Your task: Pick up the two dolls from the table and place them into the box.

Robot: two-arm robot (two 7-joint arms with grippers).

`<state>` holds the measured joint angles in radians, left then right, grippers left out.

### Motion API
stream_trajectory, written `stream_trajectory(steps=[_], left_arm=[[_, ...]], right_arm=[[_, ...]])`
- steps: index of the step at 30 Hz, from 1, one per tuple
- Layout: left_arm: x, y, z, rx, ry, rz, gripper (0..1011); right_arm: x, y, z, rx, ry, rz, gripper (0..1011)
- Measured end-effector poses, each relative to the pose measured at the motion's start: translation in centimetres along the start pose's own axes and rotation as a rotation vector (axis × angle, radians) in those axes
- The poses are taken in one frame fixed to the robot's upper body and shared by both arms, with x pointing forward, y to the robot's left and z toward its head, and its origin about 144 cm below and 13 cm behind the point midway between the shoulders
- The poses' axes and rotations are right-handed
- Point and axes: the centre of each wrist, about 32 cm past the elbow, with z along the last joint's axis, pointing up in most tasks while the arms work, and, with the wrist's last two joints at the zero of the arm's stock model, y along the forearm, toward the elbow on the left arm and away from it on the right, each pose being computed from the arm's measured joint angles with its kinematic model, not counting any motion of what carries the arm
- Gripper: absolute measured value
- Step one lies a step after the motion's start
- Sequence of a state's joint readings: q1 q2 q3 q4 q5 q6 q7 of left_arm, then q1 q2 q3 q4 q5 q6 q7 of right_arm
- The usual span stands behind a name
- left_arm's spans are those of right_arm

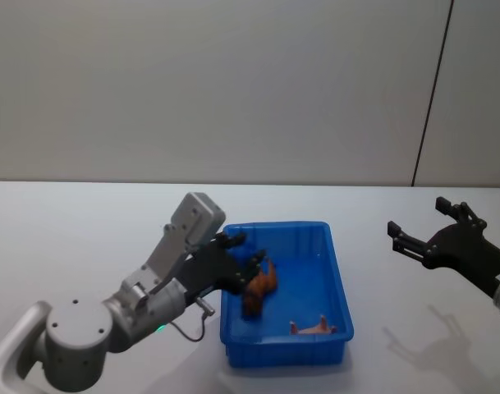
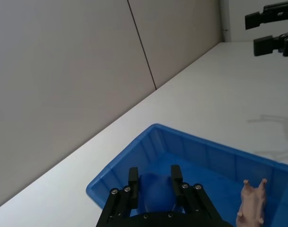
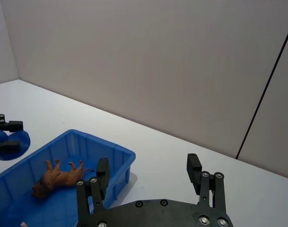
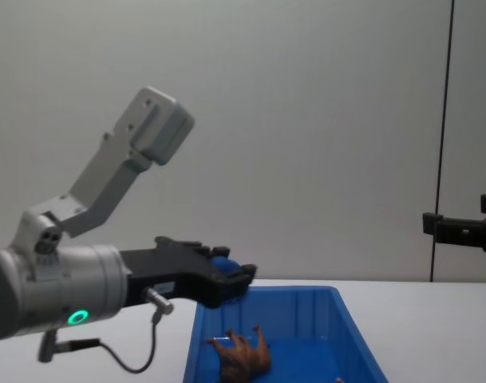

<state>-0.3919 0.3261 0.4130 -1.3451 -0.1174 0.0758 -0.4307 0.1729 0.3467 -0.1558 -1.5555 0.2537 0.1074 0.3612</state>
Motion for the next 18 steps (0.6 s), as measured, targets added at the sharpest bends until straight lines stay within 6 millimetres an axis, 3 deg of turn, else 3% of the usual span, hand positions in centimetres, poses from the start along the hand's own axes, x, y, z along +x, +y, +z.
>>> stream_trajectory(steps=[10, 18], left_arm=[[-0.5, -1.4, 0.7, -0.07, -0.011, -0.029, 708], [-1.1, -0.6, 1.0, -0.117, -0.029, -0.006, 941]], right_arm=[[0.0, 0.0, 0.0, 0.0, 0.0, 0.0, 1001], [0.0, 0.0, 0.0, 0.0, 0.0, 0.0, 1001]])
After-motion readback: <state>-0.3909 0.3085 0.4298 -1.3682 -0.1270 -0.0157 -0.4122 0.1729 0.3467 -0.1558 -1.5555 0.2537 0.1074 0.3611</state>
